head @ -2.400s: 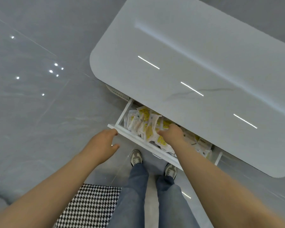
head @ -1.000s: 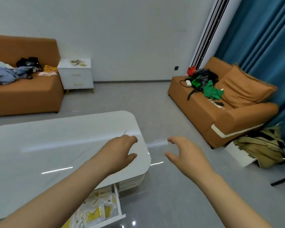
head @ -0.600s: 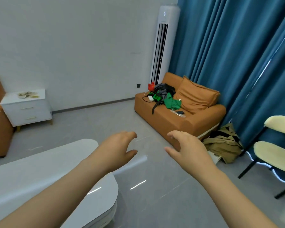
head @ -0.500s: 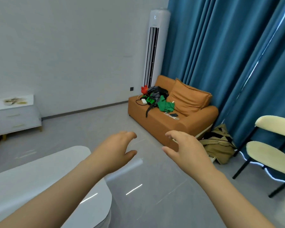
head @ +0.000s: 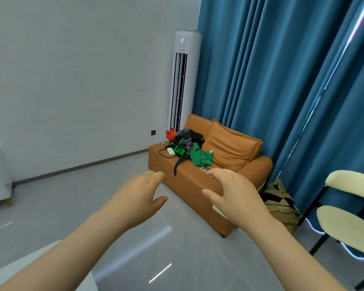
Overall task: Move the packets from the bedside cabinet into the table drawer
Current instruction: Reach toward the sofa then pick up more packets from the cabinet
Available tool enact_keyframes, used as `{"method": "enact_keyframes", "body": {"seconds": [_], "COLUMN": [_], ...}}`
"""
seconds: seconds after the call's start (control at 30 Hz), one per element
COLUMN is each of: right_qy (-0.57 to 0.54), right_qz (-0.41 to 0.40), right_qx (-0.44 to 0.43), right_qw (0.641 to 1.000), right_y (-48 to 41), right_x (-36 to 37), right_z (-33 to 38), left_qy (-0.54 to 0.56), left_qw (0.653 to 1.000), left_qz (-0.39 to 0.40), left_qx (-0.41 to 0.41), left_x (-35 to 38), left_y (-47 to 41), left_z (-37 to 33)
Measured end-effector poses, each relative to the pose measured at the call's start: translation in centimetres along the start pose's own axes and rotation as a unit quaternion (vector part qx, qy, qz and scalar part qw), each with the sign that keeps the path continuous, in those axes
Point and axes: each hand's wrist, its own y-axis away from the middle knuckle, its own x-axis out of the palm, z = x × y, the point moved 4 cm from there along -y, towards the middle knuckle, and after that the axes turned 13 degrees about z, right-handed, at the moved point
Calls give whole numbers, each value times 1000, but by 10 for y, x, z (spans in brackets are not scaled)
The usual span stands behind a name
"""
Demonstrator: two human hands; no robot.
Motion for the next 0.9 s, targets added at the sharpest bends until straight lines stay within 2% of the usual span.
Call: {"method": "enact_keyframes", "body": {"seconds": [0.27,0.5,0.73,0.9], "right_qy": [-18,-7,3,-2], "right_qz": [6,15,32,63], "right_qx": [-16,-66,-130,-196], "right_qw": [1000,998,991,979], "right_y": [-116,-229,-341,-415], "right_x": [12,19,26,54], "right_z": [-33,-68,-86,-68], "left_qy": [12,4,11,17], "left_qw": [1000,998,991,980], "left_qz": [-4,-28,-55,-60], "left_qx": [-16,-54,-125,-188], "left_x": [-14,-16,-25,-23], "left_y": [-111,-205,-276,-303], "left_z": [42,74,115,165]}}
